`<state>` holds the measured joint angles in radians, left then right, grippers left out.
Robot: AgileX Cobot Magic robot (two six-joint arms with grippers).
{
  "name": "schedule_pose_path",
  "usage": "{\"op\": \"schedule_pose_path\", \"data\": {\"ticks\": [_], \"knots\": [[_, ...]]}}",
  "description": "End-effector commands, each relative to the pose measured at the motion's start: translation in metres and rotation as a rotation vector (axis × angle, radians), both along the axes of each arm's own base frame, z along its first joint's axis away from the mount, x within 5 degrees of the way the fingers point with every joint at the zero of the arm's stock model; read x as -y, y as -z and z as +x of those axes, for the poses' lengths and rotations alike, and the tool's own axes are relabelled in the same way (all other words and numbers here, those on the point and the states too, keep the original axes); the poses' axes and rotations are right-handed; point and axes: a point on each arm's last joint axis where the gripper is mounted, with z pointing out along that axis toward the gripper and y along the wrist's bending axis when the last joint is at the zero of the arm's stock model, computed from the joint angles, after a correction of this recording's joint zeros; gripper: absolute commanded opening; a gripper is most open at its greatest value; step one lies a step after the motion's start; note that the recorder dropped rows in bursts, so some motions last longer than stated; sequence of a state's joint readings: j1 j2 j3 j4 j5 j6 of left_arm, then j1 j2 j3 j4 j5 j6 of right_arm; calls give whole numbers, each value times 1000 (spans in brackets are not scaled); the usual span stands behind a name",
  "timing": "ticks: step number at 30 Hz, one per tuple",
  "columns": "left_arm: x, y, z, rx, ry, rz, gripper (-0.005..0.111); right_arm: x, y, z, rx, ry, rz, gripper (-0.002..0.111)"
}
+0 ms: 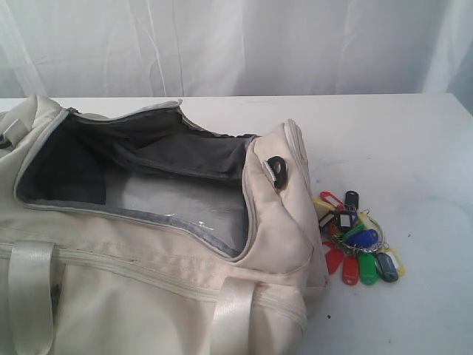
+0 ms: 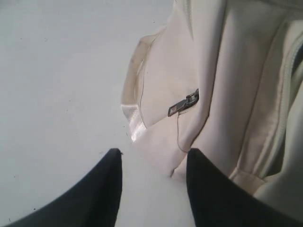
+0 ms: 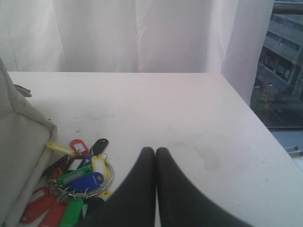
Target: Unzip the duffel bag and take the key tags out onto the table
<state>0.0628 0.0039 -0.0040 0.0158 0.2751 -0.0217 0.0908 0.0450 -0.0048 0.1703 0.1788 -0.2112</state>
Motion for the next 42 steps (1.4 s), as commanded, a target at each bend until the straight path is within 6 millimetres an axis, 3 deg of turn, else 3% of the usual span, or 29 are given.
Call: {"op": "schedule_pose_path", "data": {"ticks": [1,20,24,42], "knots": [[1,1,0,-2,8,-7,48,-1,5,-4,-28,-14,-11,0],[1,1,0,-2,8,-7,48,-1,9,-5,-59,-57,-66,0],[1,1,0,-2,8,-7,48,2,10,-5,-82,-3,35,0],[1,1,0,-2,8,-7,48,2,14,-6,-137,1,32,0]]}}
